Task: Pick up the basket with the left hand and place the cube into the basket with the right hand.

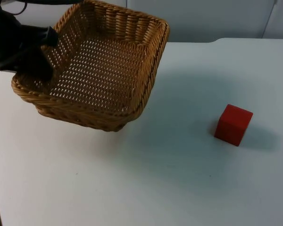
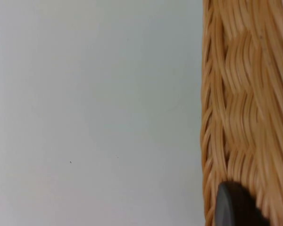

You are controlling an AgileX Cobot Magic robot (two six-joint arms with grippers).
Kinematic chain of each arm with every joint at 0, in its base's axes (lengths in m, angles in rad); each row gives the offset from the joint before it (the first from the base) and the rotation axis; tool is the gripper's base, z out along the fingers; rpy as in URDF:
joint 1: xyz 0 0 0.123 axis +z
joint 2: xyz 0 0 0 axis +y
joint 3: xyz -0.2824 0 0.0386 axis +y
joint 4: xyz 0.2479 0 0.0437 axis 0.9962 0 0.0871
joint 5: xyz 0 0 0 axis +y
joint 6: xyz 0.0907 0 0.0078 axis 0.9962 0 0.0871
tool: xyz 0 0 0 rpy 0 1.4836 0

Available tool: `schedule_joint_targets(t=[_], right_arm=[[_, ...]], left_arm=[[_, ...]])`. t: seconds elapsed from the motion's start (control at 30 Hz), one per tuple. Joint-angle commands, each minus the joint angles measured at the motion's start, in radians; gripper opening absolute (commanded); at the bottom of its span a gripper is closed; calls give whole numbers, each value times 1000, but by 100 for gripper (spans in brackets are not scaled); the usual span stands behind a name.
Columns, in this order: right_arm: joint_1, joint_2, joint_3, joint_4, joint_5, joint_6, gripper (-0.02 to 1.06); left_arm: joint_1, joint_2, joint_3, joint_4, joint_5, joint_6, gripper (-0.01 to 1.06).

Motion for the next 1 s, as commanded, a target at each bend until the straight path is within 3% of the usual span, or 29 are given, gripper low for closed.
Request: schedule_joint_targets(t=[0.0, 0.17, 0.3, 0.37, 0.47, 0.5, 0.67, 0.83, 0.97], right_arm=[[2, -1, 3, 9, -33, 9, 1], [2, 117, 3, 5, -87, -47, 1], [2, 373, -29, 3, -167, -67, 1], [2, 409, -42, 3, -170, -72, 1], [2, 680, -165, 19, -132, -117, 0], [2, 680, -165, 19, -132, -117, 0], [2, 1022, -340, 197, -115, -182, 0], [2, 1226, -445, 288, -114, -288, 0], [4, 1368, -480, 300, -91, -306, 0]], left_arm=[[-2, -8, -1, -28, -15, 1, 0], [-2, -8, -1, -28, -15, 1, 0], [-2, -8, -1, -28, -17, 1, 0], [-2, -8, -1, -28, -17, 1, 0], [-2, -8, -1, -28, -17, 1, 0], [-2, -8, -1, -28, -17, 1, 0], [-2, -8, -1, -28, -17, 1, 0], [-2, -8, -1, -28, -25, 1, 0], [-2, -8, -1, -28, -49, 1, 0]])
